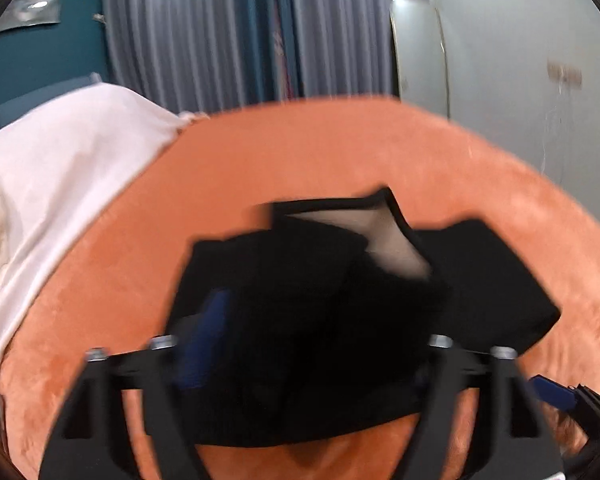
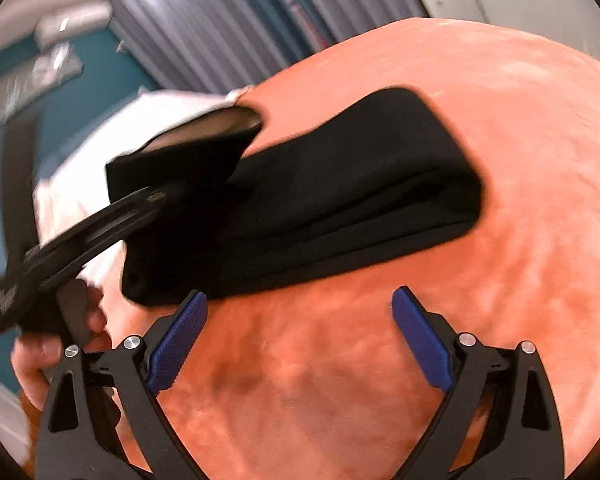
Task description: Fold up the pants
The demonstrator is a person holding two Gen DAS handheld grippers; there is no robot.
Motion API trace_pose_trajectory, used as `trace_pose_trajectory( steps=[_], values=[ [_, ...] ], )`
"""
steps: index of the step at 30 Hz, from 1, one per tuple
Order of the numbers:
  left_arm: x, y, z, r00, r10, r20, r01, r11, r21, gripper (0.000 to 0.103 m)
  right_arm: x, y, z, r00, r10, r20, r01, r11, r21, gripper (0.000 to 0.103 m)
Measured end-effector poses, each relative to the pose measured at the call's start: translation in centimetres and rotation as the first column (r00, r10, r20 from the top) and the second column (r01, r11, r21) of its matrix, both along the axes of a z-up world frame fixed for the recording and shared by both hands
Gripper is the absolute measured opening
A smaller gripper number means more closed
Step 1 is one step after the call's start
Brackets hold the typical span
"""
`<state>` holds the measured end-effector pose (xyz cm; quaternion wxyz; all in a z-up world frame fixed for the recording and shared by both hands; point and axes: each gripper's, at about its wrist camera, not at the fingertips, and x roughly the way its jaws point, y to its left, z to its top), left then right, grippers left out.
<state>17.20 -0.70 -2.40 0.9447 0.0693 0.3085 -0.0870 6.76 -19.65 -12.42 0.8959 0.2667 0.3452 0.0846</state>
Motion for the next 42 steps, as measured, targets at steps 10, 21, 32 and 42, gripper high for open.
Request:
trace_pose_trajectory(
  steps=[10, 21, 32, 42],
  values=[
    [-2.5, 5.1, 1.2, 0.992, -0.120, -0.046, 0.108, 0.969, -0.222, 0.090, 8.1, -1.9, 5.4, 0.987, 0.117, -0.112, -0.104, 0.988, 0.109, 0.091],
    [-4.0, 6.0, 1.0, 0.980, -0.177, -0.087, 0.166, 0.979, -0.121, 0.092, 13.5, 2.1, 1.8, 0.907, 0.244, -0.342, -0.180, 0.961, 0.208, 0.091],
    [-2.4, 12.0, -0.8, 0.980, 0.078, -0.181, -0.103, 0.985, -0.136, 0.092, 15.7, 10.3, 3.8, 0.882, 0.306, -0.358, -0.336, 0.941, -0.023, 0.017],
    [-0.2, 10.1, -1.8, 0.972, 0.086, -0.221, -0.117, 0.985, -0.130, 0.092, 14.0, -3.2, 8.0, 0.950, 0.050, -0.307, -0.139, 0.951, -0.276, 0.018]
  ],
)
